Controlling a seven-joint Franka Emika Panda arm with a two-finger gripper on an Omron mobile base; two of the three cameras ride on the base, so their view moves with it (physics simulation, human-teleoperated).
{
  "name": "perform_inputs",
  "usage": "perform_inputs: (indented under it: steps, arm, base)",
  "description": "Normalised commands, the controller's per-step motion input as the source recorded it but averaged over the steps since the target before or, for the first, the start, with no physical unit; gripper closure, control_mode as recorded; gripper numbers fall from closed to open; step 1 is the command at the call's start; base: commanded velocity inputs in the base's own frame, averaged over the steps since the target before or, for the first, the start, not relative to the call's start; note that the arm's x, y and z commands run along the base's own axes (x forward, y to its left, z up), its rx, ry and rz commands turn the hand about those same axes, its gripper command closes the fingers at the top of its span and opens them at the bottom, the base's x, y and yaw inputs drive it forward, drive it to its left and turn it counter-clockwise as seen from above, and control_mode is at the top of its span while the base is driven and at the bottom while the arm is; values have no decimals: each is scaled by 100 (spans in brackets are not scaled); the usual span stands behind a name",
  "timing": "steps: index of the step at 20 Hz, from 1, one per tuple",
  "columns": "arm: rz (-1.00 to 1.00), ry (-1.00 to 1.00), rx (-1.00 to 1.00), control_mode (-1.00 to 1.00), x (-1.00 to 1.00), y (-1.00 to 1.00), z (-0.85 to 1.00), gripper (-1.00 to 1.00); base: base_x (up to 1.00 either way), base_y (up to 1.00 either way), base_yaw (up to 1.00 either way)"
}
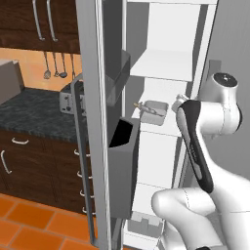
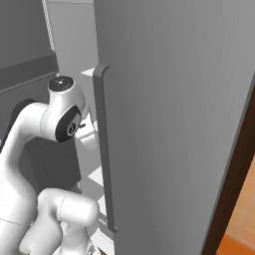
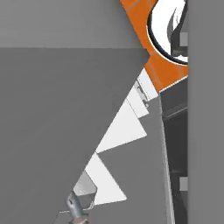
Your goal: Take the meat container that has the fish and place it on the second highest rack of the freezer. Then take the vegetable container that has the eggplant and lime and place it on the highest rack of the freezer.
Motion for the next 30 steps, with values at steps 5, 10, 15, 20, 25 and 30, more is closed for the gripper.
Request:
perform_inputs:
  steps: [5,10,15,20,25,30]
  arm:
    - [41,-2,-45,-100,-92,1,1,-100]
    - [42,-10,4,-100,-93,0,24,-100]
    - [33,0,3,-100,-60,23,17,-100]
    - [17,8,-29,-100,-29,29,0,-100]
    - [0,1,-3,-100,-20,0,-4,-100]
    - [0,1,-4,-100,-1,4,-5,-100]
  base:
    - [0,0,0]
    - [0,0,0]
    - [0,0,0]
    - [0,0,0]
    - [0,0,0]
    - [0,0,0]
